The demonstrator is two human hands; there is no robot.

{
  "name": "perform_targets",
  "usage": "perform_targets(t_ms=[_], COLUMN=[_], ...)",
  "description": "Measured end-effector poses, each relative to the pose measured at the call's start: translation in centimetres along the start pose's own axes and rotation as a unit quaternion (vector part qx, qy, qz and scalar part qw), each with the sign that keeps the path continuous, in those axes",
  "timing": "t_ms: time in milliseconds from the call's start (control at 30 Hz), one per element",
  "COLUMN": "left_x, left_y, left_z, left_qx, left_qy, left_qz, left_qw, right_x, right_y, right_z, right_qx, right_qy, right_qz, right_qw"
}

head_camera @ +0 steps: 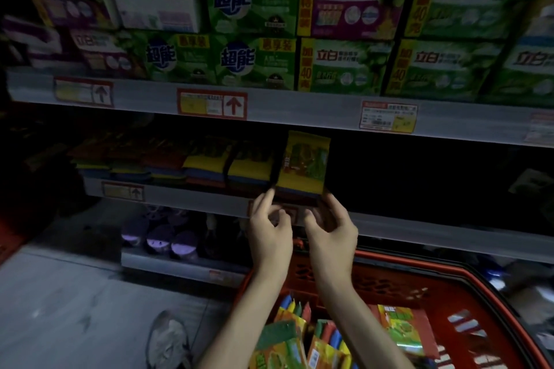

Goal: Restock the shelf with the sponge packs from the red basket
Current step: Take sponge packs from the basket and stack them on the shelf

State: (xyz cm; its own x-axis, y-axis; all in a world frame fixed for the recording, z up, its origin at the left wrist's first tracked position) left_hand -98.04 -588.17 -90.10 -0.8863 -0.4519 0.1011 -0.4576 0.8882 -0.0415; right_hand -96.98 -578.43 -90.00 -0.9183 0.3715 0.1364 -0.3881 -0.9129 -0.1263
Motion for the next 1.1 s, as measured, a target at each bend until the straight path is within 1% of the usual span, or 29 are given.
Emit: perform_targets(t_ms=[167,433,667,867,1100], left_x=[0.5,0.6,0.6,0.7,1.0], left_y=[0.0,0.0,0.1,0.2,0.3], left_z=[0.6,0.2,0.1,-0.2,-0.5], left_qx=[0.004,0.011,-0.009,-0.014,-0.016], left_qy=[-0.015,-0.048,-0.057,-0.057,-0.057], left_qz=[-0.019,-0.023,-0.035,-0.032,-0.022], left_qw=[1.000,0.998,0.998,0.998,0.998], right_x=[0.7,1.0,1.2,1.6,1.4], right_y=[0.2,0.2,0.1,-0.1,0.0], right_z=[-0.2,0.1,0.4,0.6,1.1], right_qx=[-0.029,-0.100,-0.088,-0.113,-0.119], right_qy=[-0.007,-0.025,-0.012,-0.015,-0.023], right_qz=[0.037,0.045,0.061,0.057,0.066], right_qw=[0.999,0.994,0.994,0.992,0.990])
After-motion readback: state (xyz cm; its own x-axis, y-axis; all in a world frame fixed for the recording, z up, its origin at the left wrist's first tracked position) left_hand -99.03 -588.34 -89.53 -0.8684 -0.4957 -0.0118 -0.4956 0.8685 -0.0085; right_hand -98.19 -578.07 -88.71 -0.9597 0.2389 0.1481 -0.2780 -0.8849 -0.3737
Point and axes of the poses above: each hand's wrist, its own x-axis towards the middle knuckle, its own y-axis out of the palm, z = x × y, the point moved 1 cm from there along x, towards the middle knuckle, and after that the axes turned 7 degrees about -x, right-handed, at the moved point
